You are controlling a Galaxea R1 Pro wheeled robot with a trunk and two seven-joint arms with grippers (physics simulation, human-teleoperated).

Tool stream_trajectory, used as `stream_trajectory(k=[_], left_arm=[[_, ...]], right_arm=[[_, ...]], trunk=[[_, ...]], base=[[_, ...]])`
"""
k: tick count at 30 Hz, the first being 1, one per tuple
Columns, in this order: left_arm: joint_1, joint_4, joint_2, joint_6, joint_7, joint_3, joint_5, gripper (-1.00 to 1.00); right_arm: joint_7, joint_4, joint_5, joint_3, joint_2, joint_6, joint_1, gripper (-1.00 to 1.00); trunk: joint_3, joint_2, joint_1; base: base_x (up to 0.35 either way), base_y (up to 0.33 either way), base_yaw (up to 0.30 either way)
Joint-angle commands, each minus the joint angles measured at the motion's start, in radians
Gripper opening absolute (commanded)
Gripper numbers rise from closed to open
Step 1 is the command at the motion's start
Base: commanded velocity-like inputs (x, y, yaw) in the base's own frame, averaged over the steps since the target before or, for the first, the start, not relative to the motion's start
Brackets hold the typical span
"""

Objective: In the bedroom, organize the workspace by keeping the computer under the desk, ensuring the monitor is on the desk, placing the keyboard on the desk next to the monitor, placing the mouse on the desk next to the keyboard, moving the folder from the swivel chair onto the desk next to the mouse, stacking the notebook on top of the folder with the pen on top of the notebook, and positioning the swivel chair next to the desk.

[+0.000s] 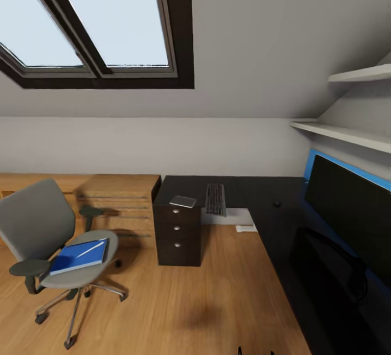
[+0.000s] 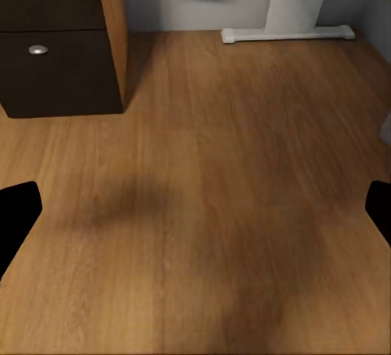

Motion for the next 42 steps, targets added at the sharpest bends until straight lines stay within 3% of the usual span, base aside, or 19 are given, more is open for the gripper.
stream_trajectory(k=[1,9,24,42], left_arm=[[0.000,-0.002,0.001,0.003,0.008,-0.003,0.007,1.00],[0.000,-0.002,0.001,-0.012,0.008,-0.003,0.007,1.00],[0.000,0.007,0.001,-0.044,0.008,-0.005,0.009,1.00],[0.000,0.007,0.001,-0.046,0.008,-0.005,0.010,1.00]], right_arm=[[0.001,0.001,0.010,0.000,0.000,-0.001,-0.001,1.00],[0.020,0.002,0.008,-0.001,0.002,0.000,-0.001,1.00],[0.020,0.002,0.009,0.000,0.002,0.001,-0.001,1.00],[0.020,0.002,0.009,0.000,0.002,0.001,-0.001,1.00]], trunk=[[-0.001,-0.001,0.001],[-0.002,-0.001,0.001],[-0.003,-0.001,0.001],[-0.003,-0.001,0.001]], base=[[0.335,0.062,-0.270],[0.335,0.129,-0.168],[0.205,0.045,-0.005],[0.320,0.009,0.000]])
